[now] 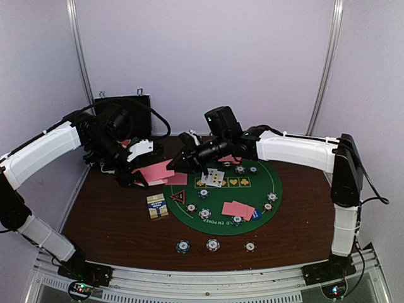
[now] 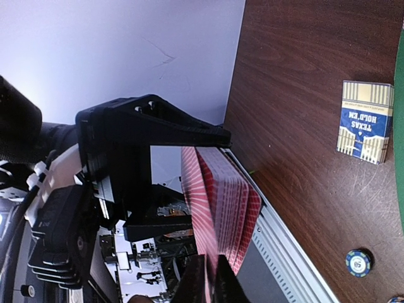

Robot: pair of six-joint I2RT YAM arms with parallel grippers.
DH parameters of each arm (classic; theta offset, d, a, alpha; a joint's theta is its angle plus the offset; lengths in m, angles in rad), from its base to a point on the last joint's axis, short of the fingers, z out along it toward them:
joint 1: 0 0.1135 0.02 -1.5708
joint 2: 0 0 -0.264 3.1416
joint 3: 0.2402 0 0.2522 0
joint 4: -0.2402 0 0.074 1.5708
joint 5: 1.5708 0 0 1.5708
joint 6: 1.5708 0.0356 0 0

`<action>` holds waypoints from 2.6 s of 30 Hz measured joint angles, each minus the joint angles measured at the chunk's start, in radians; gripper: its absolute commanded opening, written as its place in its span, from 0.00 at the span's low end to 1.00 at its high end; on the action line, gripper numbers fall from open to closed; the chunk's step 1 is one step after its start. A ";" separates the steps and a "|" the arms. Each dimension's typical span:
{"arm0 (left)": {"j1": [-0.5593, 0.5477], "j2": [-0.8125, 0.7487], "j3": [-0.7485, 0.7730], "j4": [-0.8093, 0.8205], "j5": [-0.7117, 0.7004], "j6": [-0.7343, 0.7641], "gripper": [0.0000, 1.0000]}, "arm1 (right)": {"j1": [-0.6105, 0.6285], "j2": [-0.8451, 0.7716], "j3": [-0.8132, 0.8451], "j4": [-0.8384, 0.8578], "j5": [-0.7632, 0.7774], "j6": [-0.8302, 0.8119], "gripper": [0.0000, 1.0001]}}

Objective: Distribute texas hold em gaming equipment

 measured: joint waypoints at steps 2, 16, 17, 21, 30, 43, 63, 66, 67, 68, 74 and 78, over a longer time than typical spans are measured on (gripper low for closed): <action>0.000 0.000 0.000 0.000 -0.001 0.000 0.00 | -0.002 -0.004 -0.006 0.005 -0.002 0.003 0.00; 0.000 0.000 0.000 0.000 -0.008 0.001 0.00 | -0.139 -0.079 0.063 -0.301 0.066 -0.250 0.00; 0.000 0.000 0.000 0.000 -0.008 0.001 0.00 | -0.151 -0.079 0.105 -0.373 0.105 -0.312 0.00; 0.000 0.000 0.000 0.000 -0.009 0.001 0.00 | -0.180 -0.074 0.283 -0.650 0.352 -0.569 0.00; 0.000 0.000 0.000 -0.001 -0.008 0.001 0.00 | -0.075 0.091 0.371 -0.855 1.031 -1.005 0.00; 0.000 0.000 0.000 0.000 -0.007 0.000 0.00 | 0.061 0.316 0.249 -0.626 1.595 -1.421 0.00; 0.000 0.000 0.000 -0.001 -0.006 0.000 0.00 | 0.080 0.292 0.110 -0.474 1.625 -1.489 0.99; 0.000 0.000 0.000 -0.001 -0.005 0.000 0.00 | 0.080 0.236 0.112 -0.482 1.616 -1.443 0.99; 0.000 0.000 0.000 -0.001 -0.004 0.000 0.00 | 0.079 0.211 0.121 -0.493 1.612 -1.414 1.00; 0.000 0.000 0.000 -0.001 -0.003 0.000 0.00 | 0.076 0.187 0.135 -0.506 1.604 -1.378 1.00; 0.000 0.000 0.002 -0.001 -0.003 0.001 0.00 | 0.023 0.001 0.208 -0.562 1.347 -1.060 1.00; 0.000 0.000 0.002 -0.001 -0.003 0.001 0.00 | -0.069 -0.128 0.191 -0.537 0.979 -0.817 1.00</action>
